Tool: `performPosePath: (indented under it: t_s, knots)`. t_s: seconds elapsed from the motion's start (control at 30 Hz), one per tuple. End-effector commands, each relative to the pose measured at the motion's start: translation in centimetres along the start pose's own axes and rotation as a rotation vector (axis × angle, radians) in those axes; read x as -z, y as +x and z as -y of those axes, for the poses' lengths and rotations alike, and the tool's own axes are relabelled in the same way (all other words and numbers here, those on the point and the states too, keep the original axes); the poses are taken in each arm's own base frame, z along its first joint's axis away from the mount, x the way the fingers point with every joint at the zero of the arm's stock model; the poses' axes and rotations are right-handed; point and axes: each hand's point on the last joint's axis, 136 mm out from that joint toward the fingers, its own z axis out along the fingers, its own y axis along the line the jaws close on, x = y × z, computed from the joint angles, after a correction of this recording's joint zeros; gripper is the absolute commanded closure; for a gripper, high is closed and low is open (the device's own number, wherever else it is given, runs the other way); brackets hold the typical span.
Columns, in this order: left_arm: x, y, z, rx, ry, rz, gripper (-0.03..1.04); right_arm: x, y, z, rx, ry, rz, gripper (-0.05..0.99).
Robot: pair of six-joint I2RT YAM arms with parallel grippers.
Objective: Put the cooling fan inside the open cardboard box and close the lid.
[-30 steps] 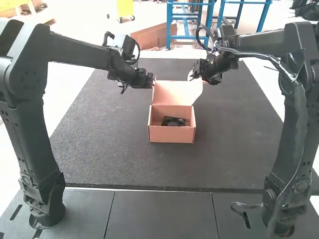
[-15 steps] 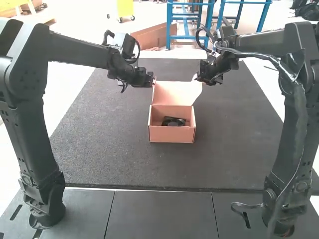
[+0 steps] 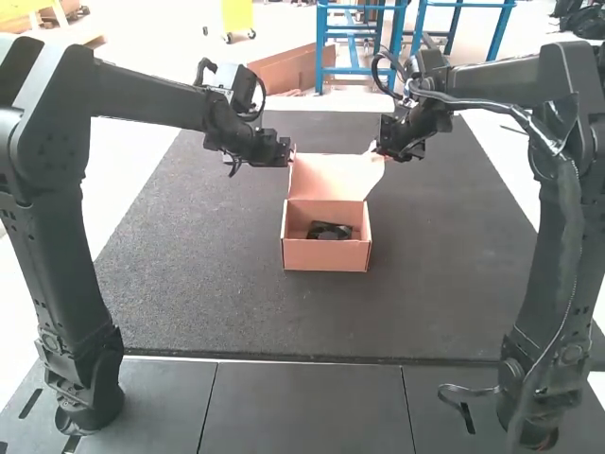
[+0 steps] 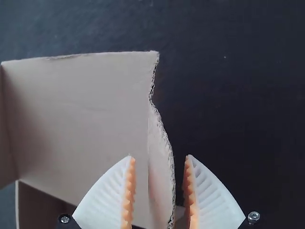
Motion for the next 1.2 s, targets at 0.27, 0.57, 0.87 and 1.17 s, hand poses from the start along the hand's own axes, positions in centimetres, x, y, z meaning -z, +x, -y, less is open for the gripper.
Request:
performPosePath:
  t_s: [0.27,0.57,0.87,1.17]
  knots:
    - [0.7,-1.7,0.7,-0.011,0.023,0.037,0.04,3.5,-2.2,-0.3,0.021,0.002,0.093,0.67]
    - [0.7,-1.6,0.8,-0.012,0.023,0.036,0.04,3.7,-1.8,-0.3,0.027,0.004,0.089,0.72]
    - [0.6,-1.5,0.8,-0.013,0.023,0.034,0.04,3.4,-1.4,-0.2,0.034,0.006,0.078,0.75]
    - [0.6,-1.3,1.2,-0.021,0.029,0.028,0.04,3.0,-1.3,0.6,0.046,0.041,0.088,0.84]
